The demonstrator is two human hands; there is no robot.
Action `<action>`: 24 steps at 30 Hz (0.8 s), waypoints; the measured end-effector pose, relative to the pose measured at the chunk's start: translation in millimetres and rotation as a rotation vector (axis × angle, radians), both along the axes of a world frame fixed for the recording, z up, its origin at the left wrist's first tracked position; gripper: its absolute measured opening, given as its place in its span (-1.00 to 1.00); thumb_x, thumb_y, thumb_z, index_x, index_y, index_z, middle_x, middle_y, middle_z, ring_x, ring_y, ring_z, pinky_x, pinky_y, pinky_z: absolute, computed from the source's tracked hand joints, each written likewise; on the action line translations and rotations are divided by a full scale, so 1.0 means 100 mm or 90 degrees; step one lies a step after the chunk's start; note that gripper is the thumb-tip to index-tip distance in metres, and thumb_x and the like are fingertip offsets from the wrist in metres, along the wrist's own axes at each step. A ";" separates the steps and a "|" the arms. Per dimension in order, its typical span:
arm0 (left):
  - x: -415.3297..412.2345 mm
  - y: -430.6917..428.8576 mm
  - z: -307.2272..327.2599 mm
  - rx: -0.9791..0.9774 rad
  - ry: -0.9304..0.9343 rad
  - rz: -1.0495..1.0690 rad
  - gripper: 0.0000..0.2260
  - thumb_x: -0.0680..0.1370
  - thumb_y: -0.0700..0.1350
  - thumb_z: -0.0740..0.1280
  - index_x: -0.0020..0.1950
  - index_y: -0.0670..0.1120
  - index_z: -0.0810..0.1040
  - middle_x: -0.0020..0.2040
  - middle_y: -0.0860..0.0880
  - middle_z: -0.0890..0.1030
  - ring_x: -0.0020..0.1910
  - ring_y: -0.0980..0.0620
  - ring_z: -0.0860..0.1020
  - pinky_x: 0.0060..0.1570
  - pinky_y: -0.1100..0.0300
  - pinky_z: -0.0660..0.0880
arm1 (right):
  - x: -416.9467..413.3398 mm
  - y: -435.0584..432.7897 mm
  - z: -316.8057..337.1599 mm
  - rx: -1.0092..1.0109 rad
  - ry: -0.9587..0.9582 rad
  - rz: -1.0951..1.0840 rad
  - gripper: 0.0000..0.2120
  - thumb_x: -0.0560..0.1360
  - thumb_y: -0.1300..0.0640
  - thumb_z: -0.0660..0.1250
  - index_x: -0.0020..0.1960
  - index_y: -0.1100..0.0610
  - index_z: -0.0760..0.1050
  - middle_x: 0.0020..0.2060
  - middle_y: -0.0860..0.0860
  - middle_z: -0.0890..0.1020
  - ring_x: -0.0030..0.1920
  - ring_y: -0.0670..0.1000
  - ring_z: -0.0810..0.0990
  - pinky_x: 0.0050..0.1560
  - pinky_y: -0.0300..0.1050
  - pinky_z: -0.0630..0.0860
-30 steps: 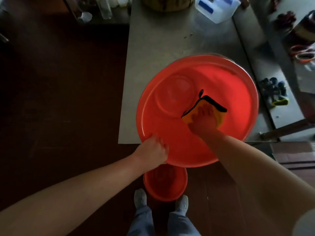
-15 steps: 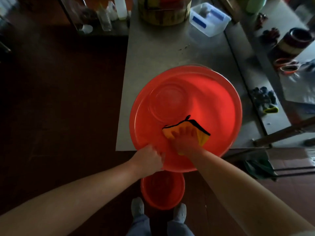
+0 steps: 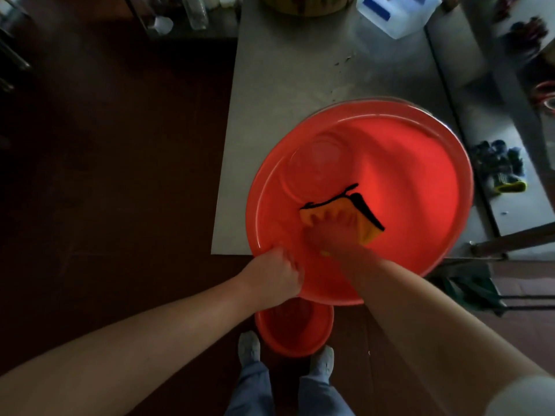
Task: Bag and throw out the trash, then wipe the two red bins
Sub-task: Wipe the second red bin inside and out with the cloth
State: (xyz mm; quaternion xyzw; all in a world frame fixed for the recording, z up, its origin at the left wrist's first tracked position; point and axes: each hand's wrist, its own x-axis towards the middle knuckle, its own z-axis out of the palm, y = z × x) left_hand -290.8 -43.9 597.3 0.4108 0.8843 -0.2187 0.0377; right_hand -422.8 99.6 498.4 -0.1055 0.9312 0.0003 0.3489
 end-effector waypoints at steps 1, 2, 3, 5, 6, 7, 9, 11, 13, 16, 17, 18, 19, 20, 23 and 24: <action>-0.01 0.00 0.02 -0.004 -0.007 -0.004 -0.79 0.45 0.13 0.46 -0.22 0.01 0.64 -0.35 0.03 0.58 -0.38 0.01 0.53 -0.24 0.18 0.51 | 0.02 -0.12 0.00 -0.026 -0.050 -0.033 -0.38 0.65 -0.27 -0.03 0.65 -0.14 -0.05 0.65 0.09 -0.11 0.61 0.32 -0.20 0.49 0.36 -0.31; -0.02 0.00 0.04 -0.005 -0.010 -0.010 -0.80 0.44 0.14 0.46 -0.22 0.02 0.65 -0.35 0.05 0.59 -0.38 0.03 0.54 -0.25 0.20 0.49 | 0.01 -0.20 0.00 -0.049 -0.084 -0.051 -0.38 0.64 -0.30 -0.06 0.65 -0.18 -0.08 0.65 0.04 -0.11 0.61 0.31 -0.19 0.49 0.37 -0.30; -0.02 0.00 0.06 -0.005 -0.012 -0.014 -0.80 0.44 0.14 0.45 -0.22 0.03 0.67 -0.34 0.07 0.60 -0.38 0.04 0.54 -0.26 0.22 0.48 | -0.01 -0.25 0.00 -0.062 -0.103 -0.050 -0.39 0.64 -0.31 -0.09 0.64 -0.21 -0.09 0.65 0.01 -0.10 0.61 0.29 -0.18 0.49 0.37 -0.28; -0.02 0.00 0.08 0.010 -0.015 -0.012 -0.83 0.47 0.09 0.38 -0.22 0.04 0.67 -0.36 0.08 0.60 -0.40 0.05 0.55 -0.27 0.25 0.49 | -0.03 -0.22 0.01 -0.052 -0.105 -0.004 -0.41 0.64 -0.32 -0.10 0.63 -0.24 -0.09 0.65 -0.01 -0.07 0.62 0.26 -0.12 0.51 0.37 -0.21; -0.03 0.00 0.10 0.026 -0.020 -0.006 -0.83 0.47 0.04 0.33 -0.22 0.03 0.67 -0.36 0.08 0.60 -0.40 0.05 0.56 -0.27 0.26 0.50 | -0.03 -0.16 0.03 -0.032 -0.084 0.036 -0.42 0.64 -0.31 -0.09 0.63 -0.23 -0.06 0.65 0.00 -0.03 0.62 0.26 -0.07 0.51 0.36 -0.17; -0.04 0.00 0.11 0.036 -0.026 0.002 -0.80 0.47 0.01 0.27 -0.20 0.02 0.67 -0.36 0.07 0.61 -0.39 0.05 0.58 -0.26 0.26 0.51 | -0.03 -0.06 0.04 -0.006 -0.041 0.087 -0.43 0.65 -0.29 -0.06 0.63 -0.22 -0.01 0.64 0.03 0.05 0.61 0.26 0.00 0.52 0.35 -0.12; -0.04 -0.01 0.11 0.036 -0.038 -0.004 -0.76 0.54 0.04 0.22 -0.07 -0.01 0.64 -0.25 0.03 0.66 -0.30 0.01 0.63 -0.17 0.22 0.54 | -0.07 0.18 0.10 0.054 0.068 0.191 -0.47 0.66 -0.24 0.02 0.60 -0.17 0.14 0.59 0.09 0.20 0.57 0.26 0.11 0.53 0.32 -0.05; -0.04 -0.03 0.08 0.024 -0.045 -0.013 -0.72 0.61 0.09 0.21 0.04 -0.07 0.60 -0.14 -0.04 0.68 -0.18 -0.06 0.65 -0.07 0.14 0.56 | -0.20 0.44 0.22 0.121 0.132 0.252 -0.50 0.66 -0.18 0.09 0.58 -0.11 0.24 0.59 0.15 0.20 0.59 0.26 0.09 0.56 0.29 -0.12; -0.04 -0.06 0.06 0.022 -0.036 -0.009 -0.64 0.64 0.14 0.20 0.04 -0.13 0.58 -0.10 -0.10 0.67 -0.14 -0.10 0.64 0.00 0.05 0.58 | -0.34 0.64 0.35 0.172 0.178 0.280 -0.52 0.67 -0.09 0.09 0.57 -0.07 0.28 0.61 0.18 0.15 0.61 0.28 0.03 0.57 0.27 -0.21; -0.05 -0.05 0.04 0.023 -0.032 0.001 -0.57 0.63 0.21 0.19 0.03 -0.15 0.58 -0.13 -0.12 0.66 -0.17 -0.12 0.64 -0.02 0.02 0.58 | -0.34 0.74 0.49 0.192 0.208 0.300 -0.54 0.67 -0.03 0.08 0.55 -0.04 0.32 0.61 0.21 0.15 0.61 0.29 0.01 0.58 0.25 -0.23; -0.04 -0.04 0.03 0.019 -0.025 0.004 -0.56 0.62 0.22 0.19 0.03 -0.15 0.58 -0.15 -0.12 0.66 -0.19 -0.12 0.64 -0.04 0.02 0.58 | -0.28 0.74 0.51 0.191 0.206 0.298 -0.53 0.66 -0.06 0.09 0.56 -0.05 0.31 0.60 0.21 0.16 0.61 0.29 0.02 0.58 0.25 -0.24; -0.02 -0.04 0.02 0.015 -0.019 0.004 -0.55 0.62 0.23 0.19 0.03 -0.16 0.58 -0.16 -0.13 0.66 -0.20 -0.12 0.63 -0.06 0.02 0.57 | -0.18 0.73 0.51 0.185 0.194 0.285 -0.51 0.65 -0.11 0.11 0.55 -0.06 0.31 0.60 0.20 0.18 0.61 0.28 0.03 0.58 0.26 -0.23; -0.02 -0.04 0.01 0.008 -0.016 0.001 -0.56 0.62 0.22 0.19 0.03 -0.16 0.58 -0.17 -0.12 0.65 -0.21 -0.12 0.63 -0.08 0.03 0.57 | -0.05 0.69 0.49 0.171 0.175 0.264 -0.50 0.64 -0.15 0.11 0.55 -0.07 0.31 0.59 0.18 0.20 0.60 0.28 0.05 0.57 0.26 -0.21; -0.02 -0.05 0.00 0.000 -0.017 -0.004 -0.58 0.62 0.21 0.20 0.01 -0.14 0.59 -0.19 -0.10 0.65 -0.24 -0.10 0.62 -0.10 0.05 0.56 | 0.09 0.65 0.47 0.148 0.153 0.232 -0.49 0.63 -0.19 0.10 0.55 -0.10 0.30 0.59 0.15 0.22 0.60 0.27 0.07 0.56 0.27 -0.18; -0.01 -0.01 0.05 -0.024 -0.014 -0.012 -0.66 0.61 0.19 0.22 -0.09 -0.03 0.62 -0.24 0.01 0.65 -0.30 -0.02 0.61 -0.19 0.16 0.51 | 0.44 0.41 0.39 0.058 0.067 0.135 -0.48 0.65 -0.25 0.02 0.58 -0.21 0.16 0.60 0.06 0.17 0.59 0.24 0.08 0.52 0.33 -0.08; 0.00 0.01 0.04 -0.028 -0.028 -0.020 -0.67 0.62 0.16 0.20 -0.08 -0.01 0.63 -0.22 0.02 0.65 -0.28 -0.01 0.61 -0.17 0.16 0.50 | 0.51 0.34 0.38 0.031 0.032 0.113 -0.47 0.65 -0.27 -0.02 0.60 -0.23 0.09 0.61 0.04 0.14 0.59 0.24 0.06 0.51 0.34 -0.07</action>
